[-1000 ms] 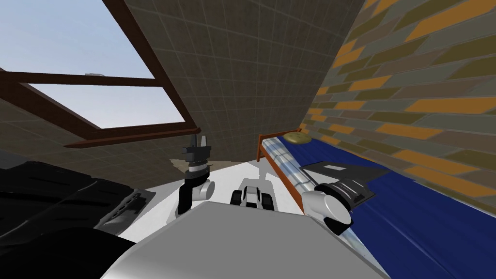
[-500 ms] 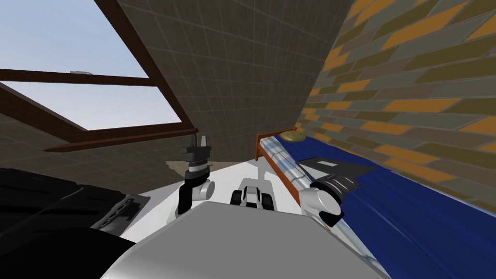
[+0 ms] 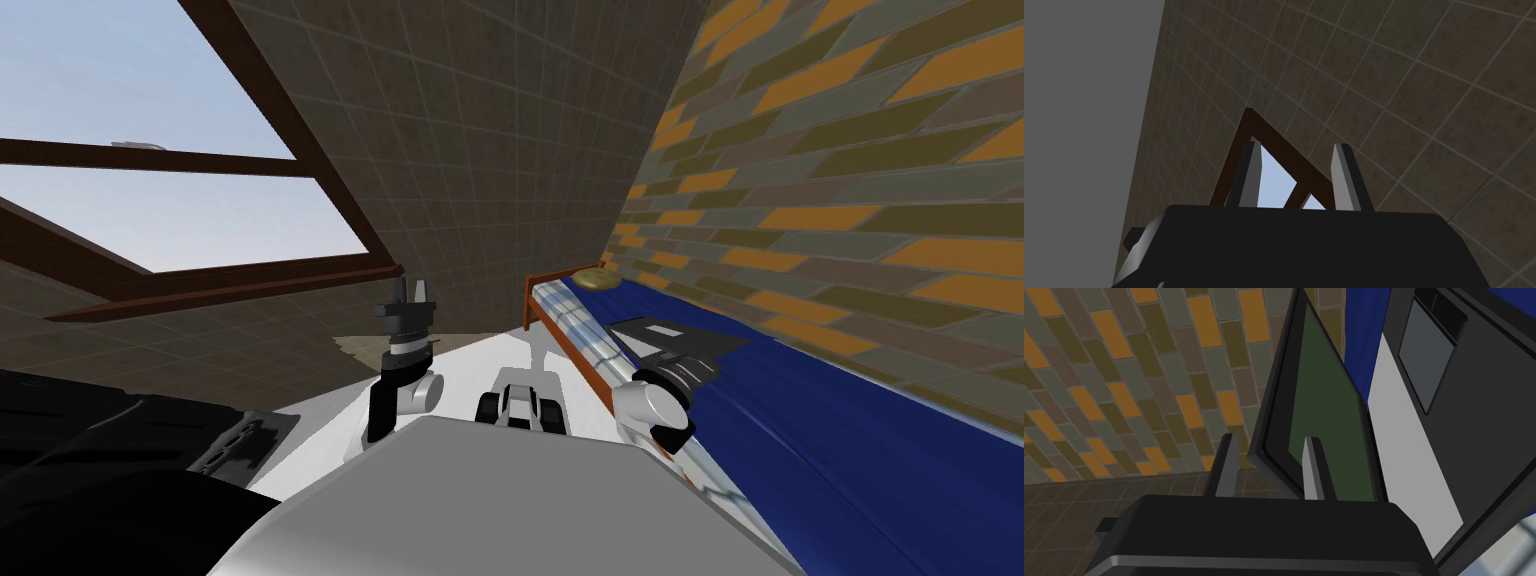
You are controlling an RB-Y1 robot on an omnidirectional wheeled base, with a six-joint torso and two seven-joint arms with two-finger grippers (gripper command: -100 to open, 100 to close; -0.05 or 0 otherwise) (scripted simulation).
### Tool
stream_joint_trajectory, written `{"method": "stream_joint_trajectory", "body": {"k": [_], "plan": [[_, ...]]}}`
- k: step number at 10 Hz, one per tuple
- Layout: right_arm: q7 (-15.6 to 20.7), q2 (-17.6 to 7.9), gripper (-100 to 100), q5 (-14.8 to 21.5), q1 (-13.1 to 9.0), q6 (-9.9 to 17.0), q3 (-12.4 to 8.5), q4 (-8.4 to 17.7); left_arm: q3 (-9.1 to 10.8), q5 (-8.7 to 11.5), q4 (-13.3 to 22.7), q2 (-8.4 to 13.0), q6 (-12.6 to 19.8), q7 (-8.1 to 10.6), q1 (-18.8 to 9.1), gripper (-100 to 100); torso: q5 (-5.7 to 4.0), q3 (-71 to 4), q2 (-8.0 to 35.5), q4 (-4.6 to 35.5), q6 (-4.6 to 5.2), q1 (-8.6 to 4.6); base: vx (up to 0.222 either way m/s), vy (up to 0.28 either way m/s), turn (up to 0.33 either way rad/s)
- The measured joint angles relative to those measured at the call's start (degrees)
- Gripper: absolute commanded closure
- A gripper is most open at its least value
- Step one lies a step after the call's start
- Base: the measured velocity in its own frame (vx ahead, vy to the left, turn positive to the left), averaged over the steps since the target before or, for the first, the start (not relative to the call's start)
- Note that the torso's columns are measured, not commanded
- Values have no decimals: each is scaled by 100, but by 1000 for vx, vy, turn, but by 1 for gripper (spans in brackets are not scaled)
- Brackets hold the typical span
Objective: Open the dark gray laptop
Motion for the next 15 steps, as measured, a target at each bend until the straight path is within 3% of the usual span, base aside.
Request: {"method": "stream_joint_trajectory", "body": {"k": [1,11,12,15], "plan": [[-33,3,-100,-2,2,7,-2,11,0,0,0,0,0,0,0,0,3,-4,-6,-1,-3,5,-8,-6,-3],[1457,8,-100,-821,-369,-471,148,-862,0,0,0,0,0,0,0,0,3,-1,0,1,-2,5,-11,-14,-3],[1501,8,0,-834,-374,-484,150,-875,0,0,0,0,0,0,0,0,0,-2,-4,-2,-2,3,0,0,0],[1498,16,0,-838,-364,-489,150,-859,0,0,0,0,0,0,0,0,3,-2,-2,0,-3,4,0,0,0]]}}
